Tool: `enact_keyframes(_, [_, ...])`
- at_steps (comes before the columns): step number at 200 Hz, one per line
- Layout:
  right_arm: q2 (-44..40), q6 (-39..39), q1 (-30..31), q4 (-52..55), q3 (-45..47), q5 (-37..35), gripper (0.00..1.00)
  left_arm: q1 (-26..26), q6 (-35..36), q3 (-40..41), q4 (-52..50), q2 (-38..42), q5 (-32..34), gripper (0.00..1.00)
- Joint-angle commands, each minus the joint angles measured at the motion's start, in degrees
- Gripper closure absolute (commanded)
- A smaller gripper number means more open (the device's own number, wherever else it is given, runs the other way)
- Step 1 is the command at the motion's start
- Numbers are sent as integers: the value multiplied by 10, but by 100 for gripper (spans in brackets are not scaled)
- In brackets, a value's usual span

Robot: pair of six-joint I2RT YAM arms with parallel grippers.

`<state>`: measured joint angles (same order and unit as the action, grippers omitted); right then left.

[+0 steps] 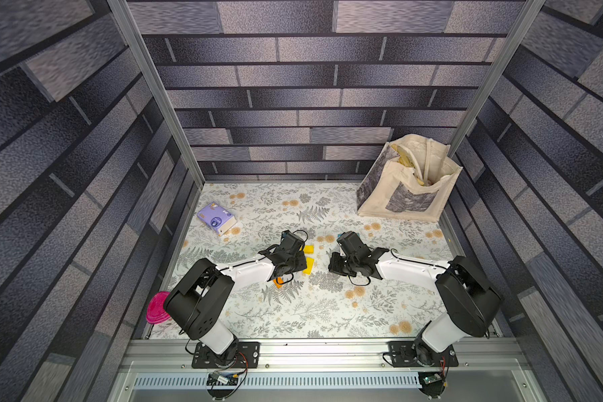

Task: Assemble the letter p with building blocks
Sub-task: Adjust the building block at the center of the board, then assemble the building block at the center of the board.

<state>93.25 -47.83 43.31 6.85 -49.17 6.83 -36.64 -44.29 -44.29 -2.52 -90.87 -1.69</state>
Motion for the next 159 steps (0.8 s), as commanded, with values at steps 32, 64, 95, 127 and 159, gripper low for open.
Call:
enact_keyframes(32, [61, -14, 17, -41, -41, 21, 100, 9, -2, -5, -28, -21, -11, 94])
enact_keyframes(64, [101, -31, 20, -68, -51, 39, 100, 11, -2, -5, -27, -42, -23, 100])
enact_keyframes(95, [127, -30, 20, -71, -66, 44, 100, 12, -10, 0, -2, -60, -57, 100])
enact_keyframes(127, [150, -20, 20, -61, -93, 45, 100, 12, -22, 2, 24, -75, -74, 100])
enact_keyframes(159, [156, -10, 19, -38, -109, 32, 100, 14, -25, -4, 27, -83, -81, 100])
